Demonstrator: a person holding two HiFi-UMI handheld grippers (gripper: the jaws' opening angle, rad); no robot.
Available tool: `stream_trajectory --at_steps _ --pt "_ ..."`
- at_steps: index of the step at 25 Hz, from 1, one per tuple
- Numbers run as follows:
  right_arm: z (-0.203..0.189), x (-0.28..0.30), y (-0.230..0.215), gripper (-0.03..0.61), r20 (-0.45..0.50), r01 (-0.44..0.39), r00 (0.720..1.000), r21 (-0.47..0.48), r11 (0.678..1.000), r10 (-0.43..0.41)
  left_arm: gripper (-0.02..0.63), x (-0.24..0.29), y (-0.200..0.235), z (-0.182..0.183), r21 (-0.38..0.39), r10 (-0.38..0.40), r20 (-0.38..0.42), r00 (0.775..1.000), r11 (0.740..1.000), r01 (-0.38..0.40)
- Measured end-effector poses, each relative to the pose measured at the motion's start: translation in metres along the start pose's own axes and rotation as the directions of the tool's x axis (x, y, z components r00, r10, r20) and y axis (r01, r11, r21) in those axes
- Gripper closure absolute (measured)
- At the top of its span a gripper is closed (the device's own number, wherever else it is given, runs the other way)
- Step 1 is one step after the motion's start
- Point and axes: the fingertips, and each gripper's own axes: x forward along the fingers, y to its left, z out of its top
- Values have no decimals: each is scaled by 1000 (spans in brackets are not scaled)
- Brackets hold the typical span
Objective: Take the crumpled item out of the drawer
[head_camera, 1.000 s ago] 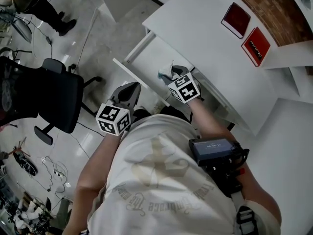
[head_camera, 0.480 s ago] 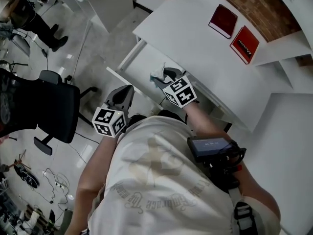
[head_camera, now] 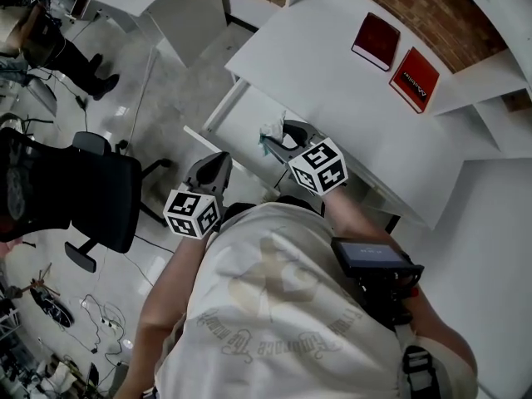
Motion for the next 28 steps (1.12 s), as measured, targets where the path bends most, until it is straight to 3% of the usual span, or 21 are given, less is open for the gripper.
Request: stream_trajectory --at_steps 6,13,28 --pt "12 -13 -5 382 64 -14 998 32 999 12 586 5 -2 4 14 -4 -4 1000 1000 4" --pt "20 -22 -9 400 112 -16 994 -4 1000 16 586 18 -6 9 37 -22 -16 1000 999 22" --pt "17 -19 -26 400 117 -29 993 28 999 25 586 38 -7 15 53 -40 -49 998 998 43"
